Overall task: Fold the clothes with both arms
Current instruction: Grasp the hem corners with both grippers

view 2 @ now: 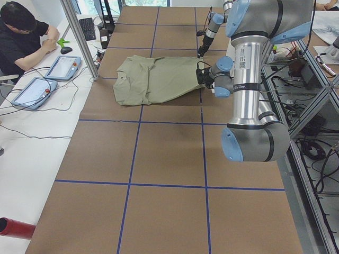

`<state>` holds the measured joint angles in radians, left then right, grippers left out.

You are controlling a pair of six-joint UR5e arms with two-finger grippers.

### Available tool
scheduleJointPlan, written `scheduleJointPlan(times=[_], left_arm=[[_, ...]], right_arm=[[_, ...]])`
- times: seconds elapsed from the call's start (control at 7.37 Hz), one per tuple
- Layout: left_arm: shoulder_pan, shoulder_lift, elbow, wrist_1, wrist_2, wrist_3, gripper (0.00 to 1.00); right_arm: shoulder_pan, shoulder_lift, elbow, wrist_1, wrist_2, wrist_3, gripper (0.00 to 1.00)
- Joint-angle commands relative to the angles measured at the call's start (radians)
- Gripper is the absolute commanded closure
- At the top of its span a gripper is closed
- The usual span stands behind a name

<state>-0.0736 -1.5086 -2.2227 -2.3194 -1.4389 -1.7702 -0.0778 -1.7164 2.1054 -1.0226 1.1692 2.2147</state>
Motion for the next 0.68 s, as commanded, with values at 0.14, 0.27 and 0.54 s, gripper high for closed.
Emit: scheduleJointPlan(times=[0.14,0.27,0.54], left_arm=[[0.0,-0.002,0.001,0.0,0.0,0.0,1.0],[0.0,-0.002,0.0,0.0,0.0,0.0,1.0],[0.0,-0.002,0.0,0.0,0.0,0.0,1.0]], right_arm=[[-0.011,-0.002,0.001,-0.042,0.001,-0.003,0.34],[-0.011,0.0,0.001,-0.042,0.001,-0.003,0.35],[-0.013,0.004,0.001,-0.042,0.0,-0.003,0.54]])
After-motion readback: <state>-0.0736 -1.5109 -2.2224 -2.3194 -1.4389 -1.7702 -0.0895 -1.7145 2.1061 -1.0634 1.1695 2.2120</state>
